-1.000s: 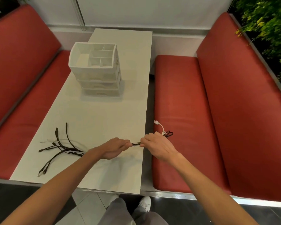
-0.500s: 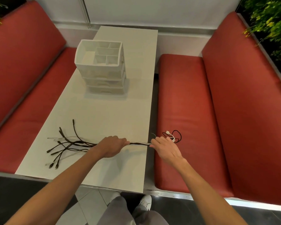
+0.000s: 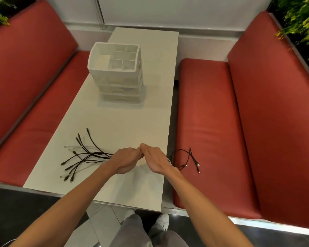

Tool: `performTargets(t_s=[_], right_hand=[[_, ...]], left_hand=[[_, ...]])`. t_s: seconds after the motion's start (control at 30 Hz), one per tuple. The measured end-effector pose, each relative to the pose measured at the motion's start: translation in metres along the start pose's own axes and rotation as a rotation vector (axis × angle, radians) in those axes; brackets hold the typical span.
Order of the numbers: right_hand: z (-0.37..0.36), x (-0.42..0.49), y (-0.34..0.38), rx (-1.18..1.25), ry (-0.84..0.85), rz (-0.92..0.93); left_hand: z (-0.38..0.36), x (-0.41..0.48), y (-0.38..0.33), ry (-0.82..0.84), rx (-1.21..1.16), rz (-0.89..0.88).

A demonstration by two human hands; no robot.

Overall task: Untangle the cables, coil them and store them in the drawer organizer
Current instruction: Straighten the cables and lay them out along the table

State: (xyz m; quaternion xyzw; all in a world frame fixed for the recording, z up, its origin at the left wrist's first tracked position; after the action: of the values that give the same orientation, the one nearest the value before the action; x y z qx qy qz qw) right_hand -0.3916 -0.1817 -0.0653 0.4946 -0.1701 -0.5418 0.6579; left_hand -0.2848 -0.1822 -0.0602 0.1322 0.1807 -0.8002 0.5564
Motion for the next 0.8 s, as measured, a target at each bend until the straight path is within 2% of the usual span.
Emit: performTargets(t_s=[0.13,0.23,0.4,0.57,0.8], right_hand=[[0.014,0.005,0.018,-0.284,-0.014,0.121],[0.027,0.007,0.024,-0.457,-0.106,0.195],[0.034,0.001,0.032,-0.635,-0.176,0.237],[0.036,-0.008,0.032,-0.667,-0.190,0.251],[0.047,-0.014,0.027,-0.669,-0.227,0.246]], left_hand=[[0.002,-0.004,0.005,-0.013,-0.026,-0.023],[0.006,0.000,0.013,-0.061,-0.036,0.011],[0.014,0.008,0.013,-0.166,0.132,0.092],[0.009,0.012,0.020,-0.139,0.191,0.129],[-0.005,0.009,0.039,-0.059,-0.108,0.182]])
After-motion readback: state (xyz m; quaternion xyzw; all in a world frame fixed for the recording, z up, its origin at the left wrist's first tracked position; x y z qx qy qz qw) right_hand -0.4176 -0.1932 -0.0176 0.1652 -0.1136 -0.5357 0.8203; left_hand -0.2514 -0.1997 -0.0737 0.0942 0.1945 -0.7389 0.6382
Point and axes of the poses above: each hand's wrist, its own x-axis towards the middle knuckle, its own z-axis out of the back of the hand, y = z × x, the point moved 10 cm from there along x, towards the middle knuckle, and after that the axes turned 12 degrees about x, right-handed, at the moved point
